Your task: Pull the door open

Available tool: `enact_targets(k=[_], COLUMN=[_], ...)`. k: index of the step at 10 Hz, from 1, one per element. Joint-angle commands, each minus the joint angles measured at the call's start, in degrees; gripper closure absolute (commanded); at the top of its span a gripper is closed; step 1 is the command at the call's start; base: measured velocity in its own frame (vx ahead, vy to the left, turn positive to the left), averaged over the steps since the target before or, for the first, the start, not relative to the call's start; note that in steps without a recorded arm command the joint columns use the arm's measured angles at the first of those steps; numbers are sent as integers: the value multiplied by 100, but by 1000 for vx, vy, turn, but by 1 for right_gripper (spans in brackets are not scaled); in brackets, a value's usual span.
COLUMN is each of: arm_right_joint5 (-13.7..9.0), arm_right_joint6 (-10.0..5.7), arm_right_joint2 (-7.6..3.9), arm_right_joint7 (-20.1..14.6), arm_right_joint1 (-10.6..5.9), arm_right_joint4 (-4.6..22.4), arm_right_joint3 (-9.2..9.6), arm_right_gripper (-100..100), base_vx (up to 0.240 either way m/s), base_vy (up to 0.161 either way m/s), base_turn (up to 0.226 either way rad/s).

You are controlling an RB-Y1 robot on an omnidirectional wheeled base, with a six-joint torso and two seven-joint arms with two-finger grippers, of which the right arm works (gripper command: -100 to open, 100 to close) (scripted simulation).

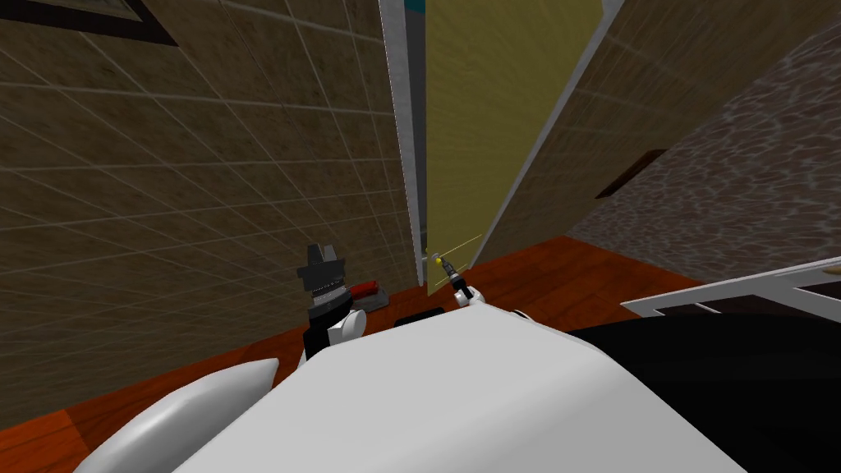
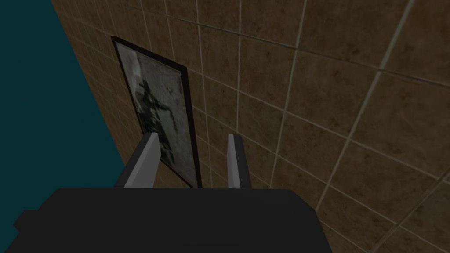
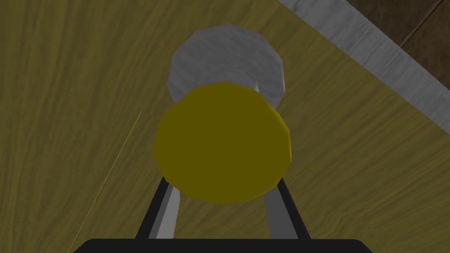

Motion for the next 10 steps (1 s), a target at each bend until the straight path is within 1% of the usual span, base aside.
enact_targets(k=[1,4,5,7,8,10], arm_right_joint5=[-45,-245,-245,-245,-245,-245], arm_right_joint6=[-5,3,3,3,3,3], arm_right_joint2=[105,66,66,66,66,66], arm_right_joint7=[-281,-760,-810,-810,-810,-810], arm_right_joint1=[49,61,61,61,61,61], arm_right_joint4=[5,7,7,7,-46,7], arm_right_joint3=[124,150,150,150,150,150], arm_right_gripper=[100,100,100,100,100,100], base_vx=[-59,-62,-44,-2,-4,4], base_vy=[-25,-28,-31,-3,13,5], base_turn=[127,140,66,-25,2,9])
